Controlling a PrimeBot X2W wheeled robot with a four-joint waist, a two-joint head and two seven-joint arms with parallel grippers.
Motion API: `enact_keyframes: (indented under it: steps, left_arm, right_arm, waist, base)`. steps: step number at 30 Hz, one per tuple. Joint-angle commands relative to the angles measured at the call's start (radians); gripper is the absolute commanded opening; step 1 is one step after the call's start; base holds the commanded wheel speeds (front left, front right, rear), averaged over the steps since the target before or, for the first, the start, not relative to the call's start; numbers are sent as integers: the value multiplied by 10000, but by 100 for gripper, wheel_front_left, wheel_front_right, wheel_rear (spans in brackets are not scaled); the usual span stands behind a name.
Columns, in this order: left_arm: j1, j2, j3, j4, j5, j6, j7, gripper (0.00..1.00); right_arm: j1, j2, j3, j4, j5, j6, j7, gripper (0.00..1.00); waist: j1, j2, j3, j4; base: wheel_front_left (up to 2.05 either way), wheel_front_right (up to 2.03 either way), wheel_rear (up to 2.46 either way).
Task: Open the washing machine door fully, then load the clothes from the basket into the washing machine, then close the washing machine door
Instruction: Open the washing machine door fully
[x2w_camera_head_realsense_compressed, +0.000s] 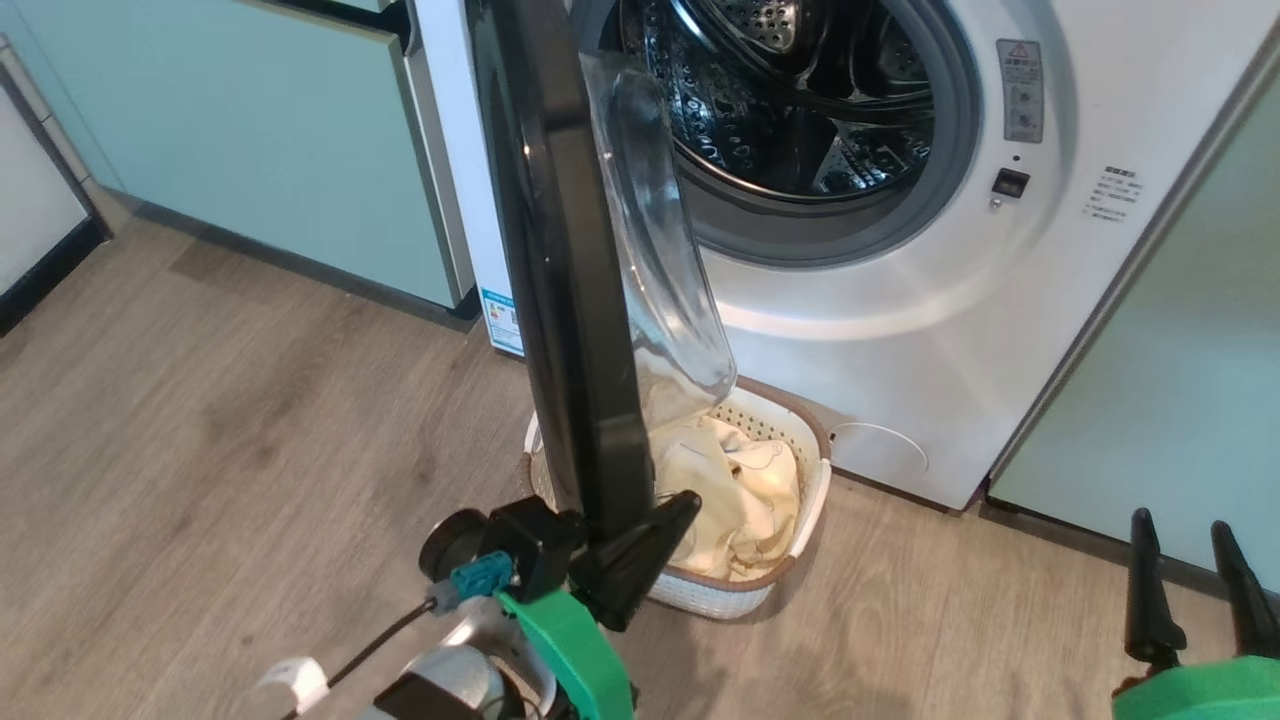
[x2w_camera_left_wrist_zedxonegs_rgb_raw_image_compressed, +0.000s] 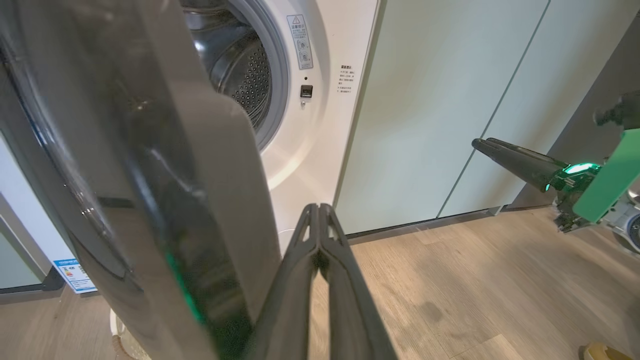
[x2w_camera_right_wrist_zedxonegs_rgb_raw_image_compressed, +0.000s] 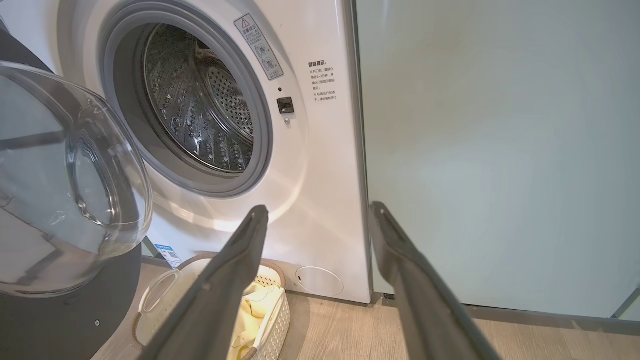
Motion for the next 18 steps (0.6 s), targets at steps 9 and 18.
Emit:
enact_keyframes:
  steps: [9, 18]
  left_arm:
    - [-495, 593, 741, -458, -101, 334, 115, 0]
    - [19, 1014, 1156, -919, -310, 704, 157, 0]
  right_arm:
    - [-353, -226, 182, -219, 44, 46, -95, 100]
    - [-347, -201, 169, -183, 74, 46, -95, 100]
  waist:
    - [0, 0, 37, 230]
    - [0, 0, -14, 715]
  base:
    - [0, 0, 0]
    - [0, 0, 0]
